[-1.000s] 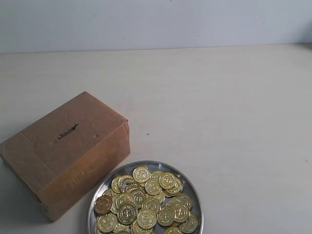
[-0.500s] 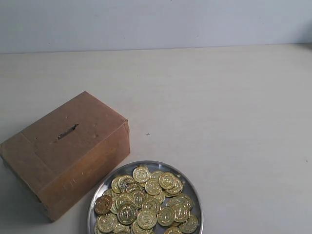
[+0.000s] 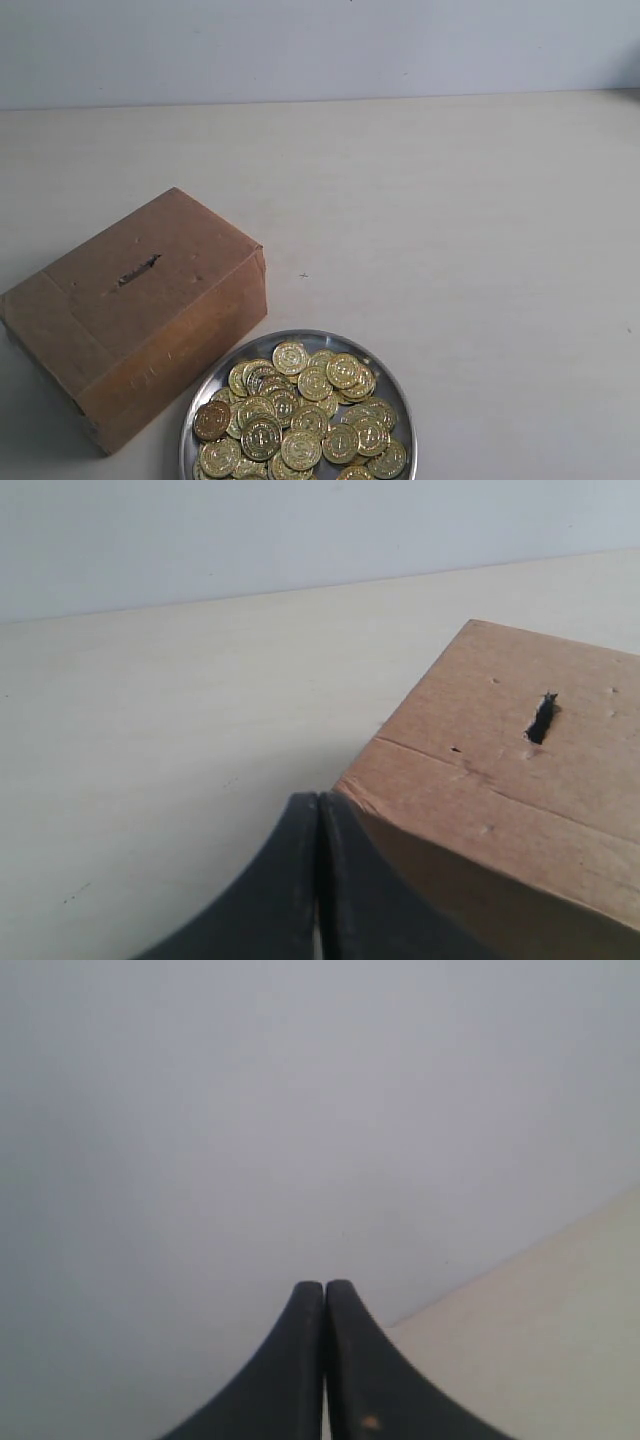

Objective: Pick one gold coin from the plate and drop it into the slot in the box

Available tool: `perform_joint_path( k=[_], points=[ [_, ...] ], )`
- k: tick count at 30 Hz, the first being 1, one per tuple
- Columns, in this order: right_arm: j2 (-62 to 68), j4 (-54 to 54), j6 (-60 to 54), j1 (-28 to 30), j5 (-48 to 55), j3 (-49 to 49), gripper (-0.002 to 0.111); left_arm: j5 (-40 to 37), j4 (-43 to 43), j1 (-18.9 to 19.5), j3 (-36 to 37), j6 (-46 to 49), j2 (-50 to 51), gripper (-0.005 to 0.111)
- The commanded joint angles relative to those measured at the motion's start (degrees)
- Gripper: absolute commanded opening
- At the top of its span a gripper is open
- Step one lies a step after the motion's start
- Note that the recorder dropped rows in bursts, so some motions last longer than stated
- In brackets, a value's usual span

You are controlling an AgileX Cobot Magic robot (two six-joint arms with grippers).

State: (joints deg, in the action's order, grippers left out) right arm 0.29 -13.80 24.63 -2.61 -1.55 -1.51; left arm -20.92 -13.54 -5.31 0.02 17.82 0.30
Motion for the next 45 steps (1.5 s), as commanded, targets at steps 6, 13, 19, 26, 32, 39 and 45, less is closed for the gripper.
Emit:
perform_joint_path(
  k=[6,13,19,26,32,39,45],
  points=[
    [0.7,-13.5,-22.4,-0.1,20.6,-14.8,0.0,0.3,-0.7,0.2,0.0,-0.2,-0.3,0.0],
    [14.0,-31.5,-54.5,-0.1,39.2,-26.7,0.0,0.3,-0.7,0.2,0.0,-0.1,-0.3,0.0],
    [29.4,-34.1,-67.9,-0.1,51.8,-35.6,0.0,0.3,-0.7,0.2,0.0,-0.1,-0.3,0.0],
    [42.4,-34.3,-69.9,-0.1,54.8,-39.4,0.0,0.3,-0.7,0.2,0.0,-0.1,-0.3,0.0],
    [53.7,-35.4,-69.9,-0.1,55.0,-40.1,0.0,0.3,-0.7,0.2,0.0,-0.1,-0.3,0.0],
    [69.7,-35.0,-73.7,-13.0,49.4,-40.1,0.0,0.3,-0.7,0.2,0.0,-0.1,-0.3,0.0],
    [79.1,-27.7,-74.4,-25.4,37.6,-40.1,0.0,0.3,-0.7,0.2,0.0,-0.1,-0.3,0.0]
  ],
)
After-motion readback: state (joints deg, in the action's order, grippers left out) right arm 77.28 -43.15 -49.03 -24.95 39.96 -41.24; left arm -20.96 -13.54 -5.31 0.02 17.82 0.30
